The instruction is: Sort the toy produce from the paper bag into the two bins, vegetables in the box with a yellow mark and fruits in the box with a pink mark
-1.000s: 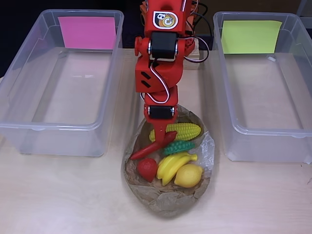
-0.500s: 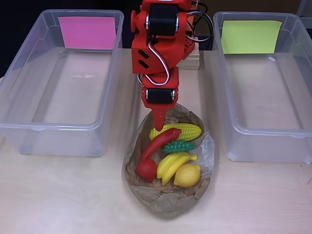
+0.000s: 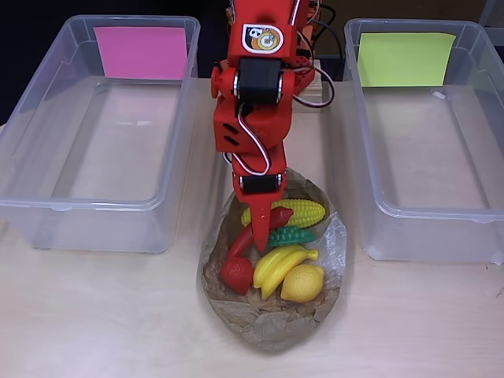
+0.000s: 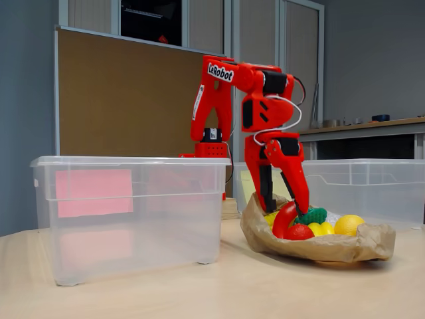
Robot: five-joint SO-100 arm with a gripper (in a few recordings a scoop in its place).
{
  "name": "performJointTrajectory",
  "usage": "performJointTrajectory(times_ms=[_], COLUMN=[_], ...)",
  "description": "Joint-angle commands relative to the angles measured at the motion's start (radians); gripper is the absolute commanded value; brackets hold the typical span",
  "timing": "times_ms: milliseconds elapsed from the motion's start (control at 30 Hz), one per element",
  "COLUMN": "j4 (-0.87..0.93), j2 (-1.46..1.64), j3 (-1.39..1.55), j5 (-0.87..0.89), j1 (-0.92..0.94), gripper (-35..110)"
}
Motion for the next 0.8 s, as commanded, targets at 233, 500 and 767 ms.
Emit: performJointTrajectory(times_ms=[233, 500, 767], j4=[-0.020, 0.049, 0.285], j2=[-0.138, -0.061, 0.110], j3=[-0.152, -0.195, -0.278], j5=[0.086, 0.044, 0.132], j1=[-0.032, -0.003, -0.026], gripper=[7, 0, 0])
